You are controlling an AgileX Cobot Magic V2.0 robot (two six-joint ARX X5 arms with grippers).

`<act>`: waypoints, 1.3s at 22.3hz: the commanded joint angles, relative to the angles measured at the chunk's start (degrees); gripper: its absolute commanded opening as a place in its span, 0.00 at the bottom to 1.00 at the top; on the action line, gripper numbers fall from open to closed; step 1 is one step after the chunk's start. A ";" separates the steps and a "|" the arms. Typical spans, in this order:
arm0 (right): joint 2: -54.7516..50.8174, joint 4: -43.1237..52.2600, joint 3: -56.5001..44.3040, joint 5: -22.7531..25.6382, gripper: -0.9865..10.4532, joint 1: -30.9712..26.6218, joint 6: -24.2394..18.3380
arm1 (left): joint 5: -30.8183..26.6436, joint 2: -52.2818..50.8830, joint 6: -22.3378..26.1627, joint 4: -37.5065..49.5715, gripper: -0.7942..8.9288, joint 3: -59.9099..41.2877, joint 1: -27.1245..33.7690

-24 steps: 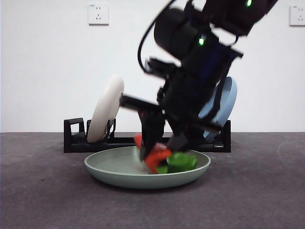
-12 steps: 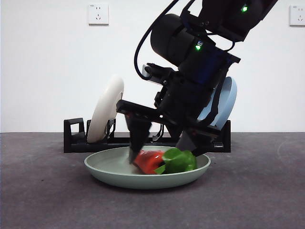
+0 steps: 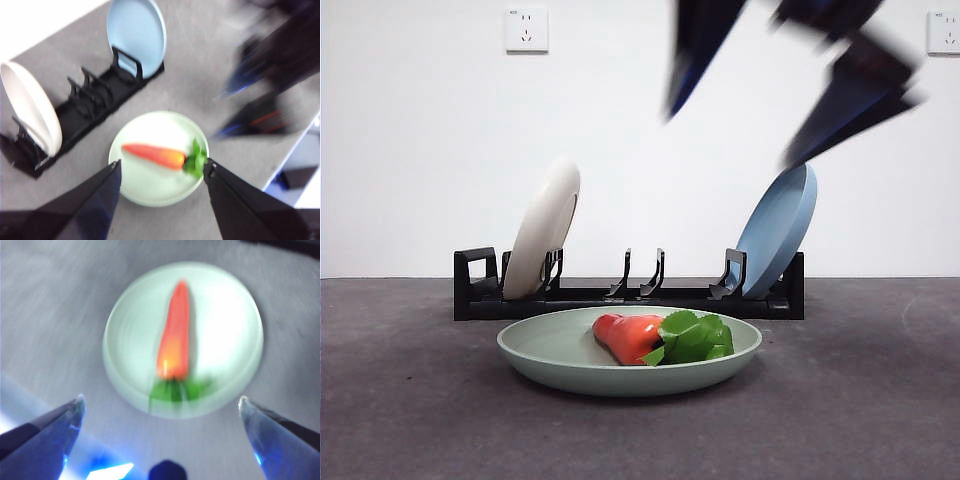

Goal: Take the green plate from the plate rack,put the plate on the table,take the carrot from the table,put the carrot in the plate

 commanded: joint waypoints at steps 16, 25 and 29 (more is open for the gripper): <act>-21.24 -25.86 -0.02 -2.58 0.08 0.15 -3.10 | 10.47 -0.02 -1.95 -6.97 0.07 -0.28 -0.17; -21.27 -25.66 -0.04 -2.29 0.09 0.13 -2.49 | 10.23 -0.02 -1.86 -7.17 0.08 -0.28 -0.17; -21.24 -25.66 -0.02 -2.32 0.09 0.13 -2.49 | 10.25 -0.02 -1.86 -7.13 0.08 -0.28 -0.17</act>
